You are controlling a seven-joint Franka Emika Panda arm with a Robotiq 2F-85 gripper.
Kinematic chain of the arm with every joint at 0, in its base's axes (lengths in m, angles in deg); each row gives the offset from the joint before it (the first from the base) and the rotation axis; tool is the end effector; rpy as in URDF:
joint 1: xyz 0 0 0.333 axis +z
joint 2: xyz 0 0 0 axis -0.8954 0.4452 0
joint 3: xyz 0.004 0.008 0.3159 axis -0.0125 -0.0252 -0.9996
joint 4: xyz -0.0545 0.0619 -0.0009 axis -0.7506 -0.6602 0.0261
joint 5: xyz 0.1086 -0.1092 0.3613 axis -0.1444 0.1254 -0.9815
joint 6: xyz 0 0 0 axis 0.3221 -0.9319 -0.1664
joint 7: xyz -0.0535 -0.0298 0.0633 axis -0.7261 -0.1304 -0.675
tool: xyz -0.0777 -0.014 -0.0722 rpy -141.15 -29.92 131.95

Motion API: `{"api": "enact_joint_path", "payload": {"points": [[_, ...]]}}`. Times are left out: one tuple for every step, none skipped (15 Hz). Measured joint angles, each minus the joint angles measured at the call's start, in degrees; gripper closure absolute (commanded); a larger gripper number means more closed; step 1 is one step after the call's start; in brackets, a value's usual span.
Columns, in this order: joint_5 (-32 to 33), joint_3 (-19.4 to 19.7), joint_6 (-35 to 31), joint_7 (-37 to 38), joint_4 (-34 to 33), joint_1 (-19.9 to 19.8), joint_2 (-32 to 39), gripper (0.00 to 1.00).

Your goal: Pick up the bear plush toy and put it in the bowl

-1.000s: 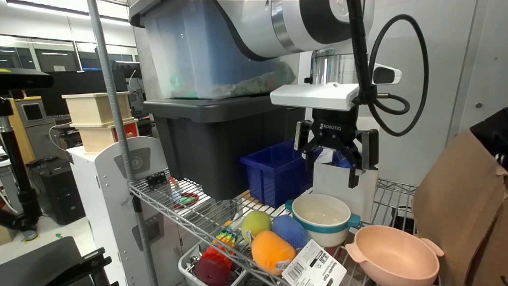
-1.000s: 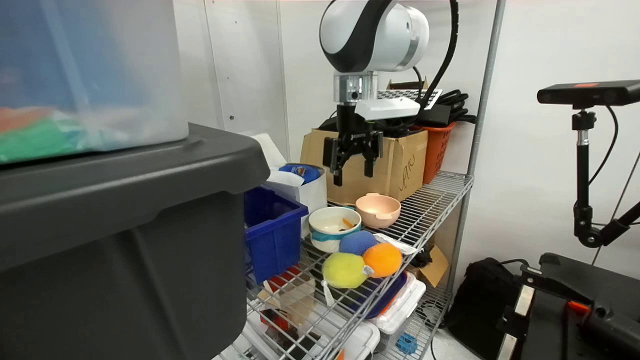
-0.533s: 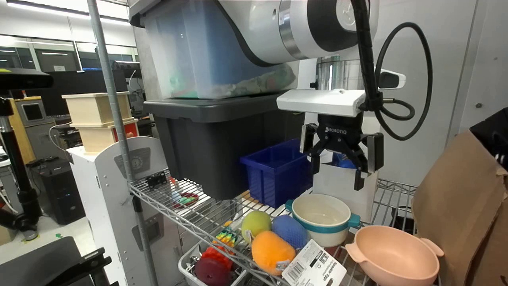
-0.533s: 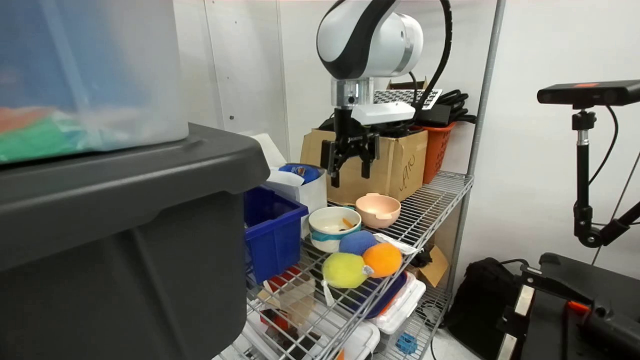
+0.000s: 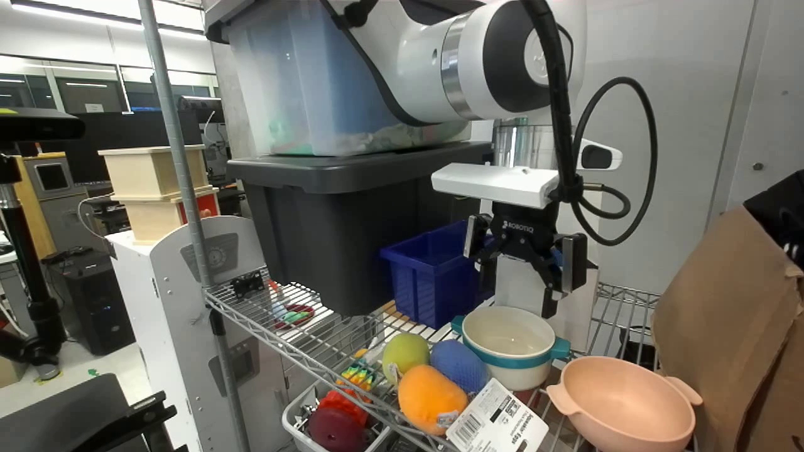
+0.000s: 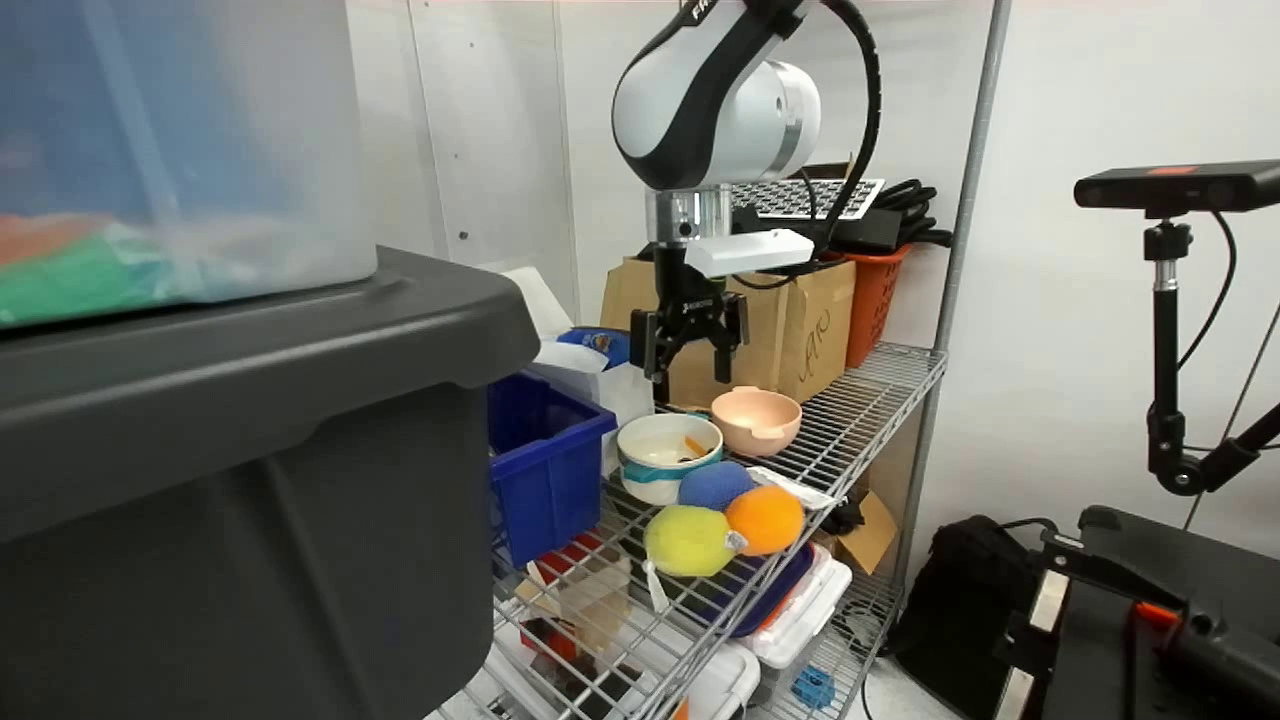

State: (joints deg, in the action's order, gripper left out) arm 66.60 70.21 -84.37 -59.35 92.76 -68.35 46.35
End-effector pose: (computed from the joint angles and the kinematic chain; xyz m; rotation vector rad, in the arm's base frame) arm 0.7162 -0.0838 0.1928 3.1265 -0.2373 -0.0950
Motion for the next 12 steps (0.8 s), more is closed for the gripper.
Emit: {"api": "enact_joint_path", "payload": {"points": [[0.0,-0.1,0.5,0.3,-0.2,0.3,0.4,0.00],[0.0,-0.2,0.7,0.7,-0.2,0.7,0.7,0.00],[0.0,-0.3,1.0,1.0,-0.3,1.1,1.0,0.00],[0.0,-0.4,1.1,1.3,-0.3,1.5,1.3,0.00],[0.0,-0.4,1.1,1.6,-0.3,1.8,1.6,0.00],[0.0,-0.4,1.1,1.7,-0.5,1.9,1.8,0.00],[0.0,-0.4,1.2,1.8,-0.7,2.0,2.1,0.00],[0.0,-0.4,1.3,1.9,-1.0,2.0,2.3,0.00],[0.0,-0.3,1.7,2.0,-1.6,1.9,2.6,0.00],[0.0,-0.3,2.2,2.0,-2.3,1.7,2.9,0.00],[0.0,-0.2,2.8,2.0,-3.3,1.5,3.3,0.00],[0.0,-0.1,3.3,2.1,-4.2,1.2,3.7,0.00]]}}
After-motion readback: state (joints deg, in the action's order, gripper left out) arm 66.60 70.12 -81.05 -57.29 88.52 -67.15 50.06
